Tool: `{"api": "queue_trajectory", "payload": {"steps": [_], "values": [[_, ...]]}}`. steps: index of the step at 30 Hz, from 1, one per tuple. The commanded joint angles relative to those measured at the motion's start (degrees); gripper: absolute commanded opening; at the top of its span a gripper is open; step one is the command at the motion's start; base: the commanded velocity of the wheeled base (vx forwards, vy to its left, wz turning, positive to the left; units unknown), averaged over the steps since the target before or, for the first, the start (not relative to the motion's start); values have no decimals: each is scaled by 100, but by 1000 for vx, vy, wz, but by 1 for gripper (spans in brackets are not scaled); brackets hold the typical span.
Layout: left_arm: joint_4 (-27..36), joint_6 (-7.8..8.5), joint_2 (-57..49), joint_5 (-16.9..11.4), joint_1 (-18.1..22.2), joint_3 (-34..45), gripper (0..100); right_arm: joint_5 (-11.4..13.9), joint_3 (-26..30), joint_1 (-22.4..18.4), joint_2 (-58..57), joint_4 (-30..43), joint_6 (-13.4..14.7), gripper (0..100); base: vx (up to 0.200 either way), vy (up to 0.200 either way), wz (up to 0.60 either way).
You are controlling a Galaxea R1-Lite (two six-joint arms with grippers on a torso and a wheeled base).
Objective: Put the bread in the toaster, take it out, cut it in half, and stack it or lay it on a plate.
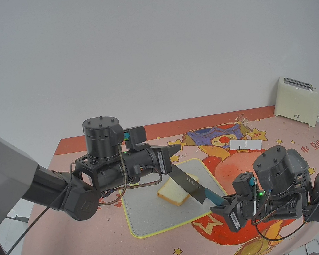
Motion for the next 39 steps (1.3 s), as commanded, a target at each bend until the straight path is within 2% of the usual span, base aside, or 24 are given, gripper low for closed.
{"api": "queue_trajectory", "payload": {"steps": [1,39], "values": [[-1,1,338,1,58,-150,0,2,7,33,59,2,-1,0,0,0,0],[-1,28,733,1,137,61,0,-6,-108,24,59,-16,8,0,0,0,0]]}}
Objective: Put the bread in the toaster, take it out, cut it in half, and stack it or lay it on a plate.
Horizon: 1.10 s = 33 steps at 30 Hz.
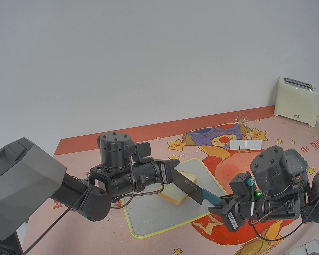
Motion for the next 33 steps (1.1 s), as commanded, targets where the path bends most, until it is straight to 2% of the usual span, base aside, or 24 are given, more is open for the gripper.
{"api": "queue_trajectory", "payload": {"steps": [1,7,12,16,24,27,28,29,32,33], "values": [[37,-2,47,-5,-3,60,0,-2,-29,-5,-8,1,2,0,0,0,0],[37,-2,126,-5,-3,87,0,-63,-64,-23,-17,-8,2,0,0,0,0],[20,-28,153,-14,6,139,0,-81,-29,-40,27,-359,2,0,0,0,0],[-402,-10,355,-5,138,236,0,-89,-11,-49,27,-456,2,0,0,0,0],[-1017,-107,478,-23,146,403,0,-89,-29,-58,27,-465,2,0,0,0,0],[-1422,-362,434,-49,138,298,0,-89,-37,-58,9,-465,10,0,0,0,0],[-1782,-599,407,-40,138,148,0,-89,-46,-93,9,-465,10,0,0,0,0],[-1835,-652,399,-40,138,131,0,-89,-46,-110,18,-465,10,0,0,0,0],[-2028,-1074,-23,-49,129,60,0,-89,-46,-146,27,-465,19,0,0,0,0],[-2019,-1153,-155,-58,120,69,0,-89,-46,-146,27,-465,19,0,0,0,0]]}}
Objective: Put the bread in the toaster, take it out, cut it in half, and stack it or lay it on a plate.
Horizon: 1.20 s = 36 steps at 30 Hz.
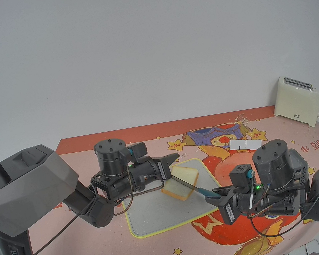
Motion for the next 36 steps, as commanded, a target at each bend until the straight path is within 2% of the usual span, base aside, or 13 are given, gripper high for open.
{"api": "queue_trajectory", "payload": {"steps": [1,3,9,14,20,28,32,34,36], "values": [[-151,-359,-682,-26,-24,-105,0,7,-5,-62,6,12,2,0,0,0,0],[-143,-403,-823,-26,-24,-87,0,7,-5,-97,6,12,2,0,0,0,0],[-125,-403,-849,-8,-15,-26,0,68,-49,-141,41,21,213,0,0,0,0],[-107,-403,-832,-17,-7,97,0,139,-75,-255,50,12,257,0,0,0,0],[165,-394,-832,-8,-15,97,0,473,-137,-247,24,21,679,0,0,0,0],[341,-350,-480,-8,2,36,0,833,-163,-334,50,38,837,0,0,0,0],[332,-60,-261,-8,2,27,0,842,-180,-334,59,29,907,0,0,0,0],[315,28,-217,-8,-7,71,0,851,-180,-343,59,29,907,0,0,0,0],[306,28,-217,-8,-7,115,0,851,-180,-343,59,29,907,0,0,0,0]]}}
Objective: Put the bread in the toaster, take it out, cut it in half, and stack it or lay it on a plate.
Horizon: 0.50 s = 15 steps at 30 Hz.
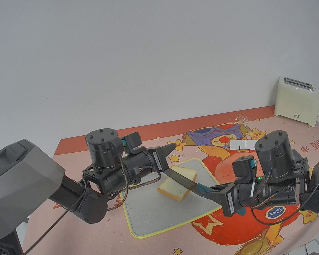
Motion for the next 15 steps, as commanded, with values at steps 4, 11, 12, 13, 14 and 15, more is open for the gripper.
{"api": "queue_trajectory", "payload": {"steps": [4,11,12,13,14,15], "values": [[-12,18,131,8,-13,88,0,2,-28,-55,26,-12,-3,0,0,0,0],[-21,27,289,26,-22,97,0,2,-45,-81,35,-12,41,0,0,0,0],[-30,27,324,26,-39,97,0,11,-54,-90,35,-12,41,0,0,0,0],[-39,27,351,34,-48,97,0,11,-54,-90,35,-12,41,0,0,0,0],[-39,27,377,34,-57,97,0,11,-63,-90,35,-12,41,0,0,0,0],[-39,36,377,34,-57,106,0,11,-72,-90,35,-3,41,0,0,0,0]]}}
